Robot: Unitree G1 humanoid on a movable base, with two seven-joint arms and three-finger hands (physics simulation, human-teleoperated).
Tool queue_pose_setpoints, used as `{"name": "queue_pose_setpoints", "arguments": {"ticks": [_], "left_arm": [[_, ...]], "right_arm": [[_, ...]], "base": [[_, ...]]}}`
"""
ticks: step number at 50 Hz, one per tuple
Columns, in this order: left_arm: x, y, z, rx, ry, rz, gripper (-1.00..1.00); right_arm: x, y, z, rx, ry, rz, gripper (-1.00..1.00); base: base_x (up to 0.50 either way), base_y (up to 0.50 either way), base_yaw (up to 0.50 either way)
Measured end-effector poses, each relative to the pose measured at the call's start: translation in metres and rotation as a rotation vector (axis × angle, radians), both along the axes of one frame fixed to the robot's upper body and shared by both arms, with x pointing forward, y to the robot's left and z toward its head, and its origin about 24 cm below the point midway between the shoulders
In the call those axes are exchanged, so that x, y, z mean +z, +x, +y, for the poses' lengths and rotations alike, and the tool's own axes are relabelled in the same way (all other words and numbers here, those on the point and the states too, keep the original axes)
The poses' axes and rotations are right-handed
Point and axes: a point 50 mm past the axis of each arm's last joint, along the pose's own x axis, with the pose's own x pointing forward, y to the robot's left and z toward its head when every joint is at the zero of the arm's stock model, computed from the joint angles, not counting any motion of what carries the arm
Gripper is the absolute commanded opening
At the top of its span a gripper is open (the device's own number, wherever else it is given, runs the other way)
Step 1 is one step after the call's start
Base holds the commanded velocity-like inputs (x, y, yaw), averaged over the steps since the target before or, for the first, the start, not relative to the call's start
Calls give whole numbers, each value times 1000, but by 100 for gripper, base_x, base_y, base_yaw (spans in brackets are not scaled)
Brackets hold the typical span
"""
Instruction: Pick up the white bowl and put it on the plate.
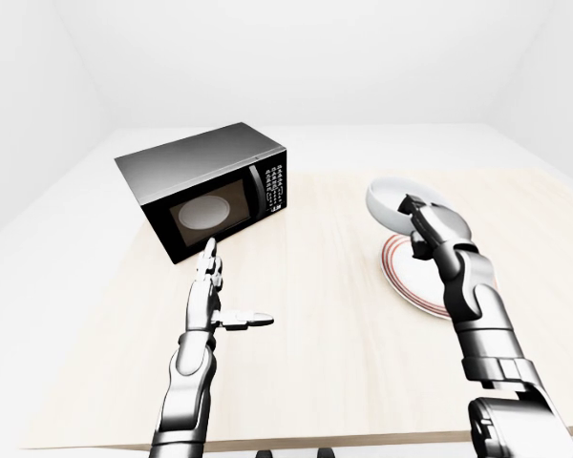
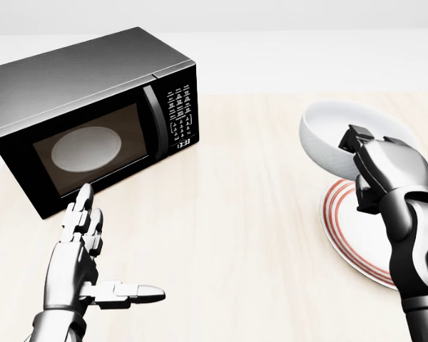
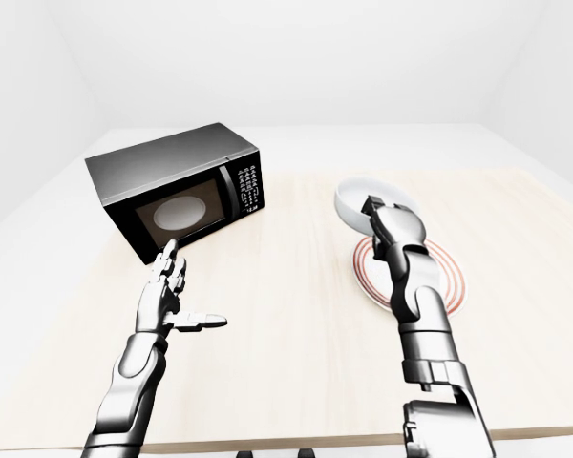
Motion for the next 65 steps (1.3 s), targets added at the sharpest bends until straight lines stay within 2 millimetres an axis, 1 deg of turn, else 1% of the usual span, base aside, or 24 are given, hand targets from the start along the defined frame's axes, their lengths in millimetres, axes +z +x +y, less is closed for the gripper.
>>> {"name": "queue_pose_setpoints", "arguments": {"ticks": [13,42,65], "left_arm": [[0,0,0,1,0,2,100],[0,1,0,4,-3,7,100],[-1,0,0,3,-2,5,100]], "right_arm": [[-5,-2,-10,-29,12,7,-100],[-23,-10,-33,-102,44,34,-100],[-30,-19,-48,-142,43,58,-100]], "base": [[0,0,0],[0,0,0],[0,0,0]]}}
